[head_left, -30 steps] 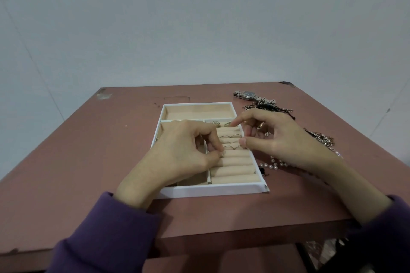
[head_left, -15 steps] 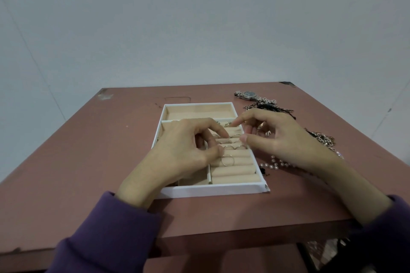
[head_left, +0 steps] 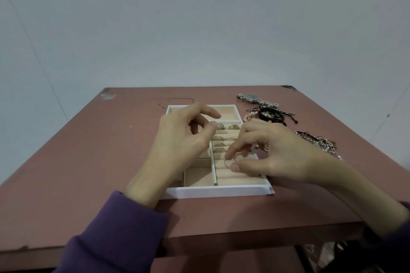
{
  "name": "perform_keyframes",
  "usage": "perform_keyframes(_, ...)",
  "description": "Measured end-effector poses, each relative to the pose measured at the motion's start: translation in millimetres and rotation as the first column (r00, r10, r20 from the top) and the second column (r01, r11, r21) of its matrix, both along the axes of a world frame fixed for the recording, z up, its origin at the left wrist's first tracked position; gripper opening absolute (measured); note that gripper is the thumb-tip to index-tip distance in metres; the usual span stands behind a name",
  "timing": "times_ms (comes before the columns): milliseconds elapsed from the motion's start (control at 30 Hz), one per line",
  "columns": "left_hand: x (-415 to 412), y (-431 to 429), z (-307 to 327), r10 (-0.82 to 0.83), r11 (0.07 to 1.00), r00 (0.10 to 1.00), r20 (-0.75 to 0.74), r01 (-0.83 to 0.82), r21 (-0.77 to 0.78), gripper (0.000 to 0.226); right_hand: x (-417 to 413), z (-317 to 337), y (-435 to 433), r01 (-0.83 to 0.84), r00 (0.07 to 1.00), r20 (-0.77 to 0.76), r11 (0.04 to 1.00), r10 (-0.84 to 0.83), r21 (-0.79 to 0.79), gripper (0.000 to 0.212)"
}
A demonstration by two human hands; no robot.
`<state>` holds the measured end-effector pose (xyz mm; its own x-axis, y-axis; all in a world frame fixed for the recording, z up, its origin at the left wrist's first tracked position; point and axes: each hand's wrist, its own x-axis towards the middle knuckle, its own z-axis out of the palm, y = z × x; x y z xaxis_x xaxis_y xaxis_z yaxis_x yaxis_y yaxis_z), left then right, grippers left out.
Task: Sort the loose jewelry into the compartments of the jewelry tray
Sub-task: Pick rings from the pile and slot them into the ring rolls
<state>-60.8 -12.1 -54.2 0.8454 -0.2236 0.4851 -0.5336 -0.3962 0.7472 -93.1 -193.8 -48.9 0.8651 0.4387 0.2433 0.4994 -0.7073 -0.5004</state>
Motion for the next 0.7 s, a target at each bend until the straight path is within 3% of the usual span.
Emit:
perform_keyframes(233,-0.2,1.4,-0.2,-0.019,1.000,1.000,0.003,0.019,-0.024,0.014,2.4,-0.7,8.0,0.026,0.994,0.109,0.998,-0.019,-0.064,0.021)
perform_keyframes(400,0.3,1.6,-0.3,-0.027,0.999,1.000,0.006,0.027,-0.030,0.014,4.6,-0.6,14.5,0.053,0.994,0.094,0.998,-0.056,0.036,0.003)
perform_keyframes(700,1.6,1.4,-1.6,-0.022,0.999,1.000,0.017,0.023,-0.023,0.015,7.0,-7.2,19.0,0.095,0.993,0.060,0.984,-0.105,0.153,0.005)
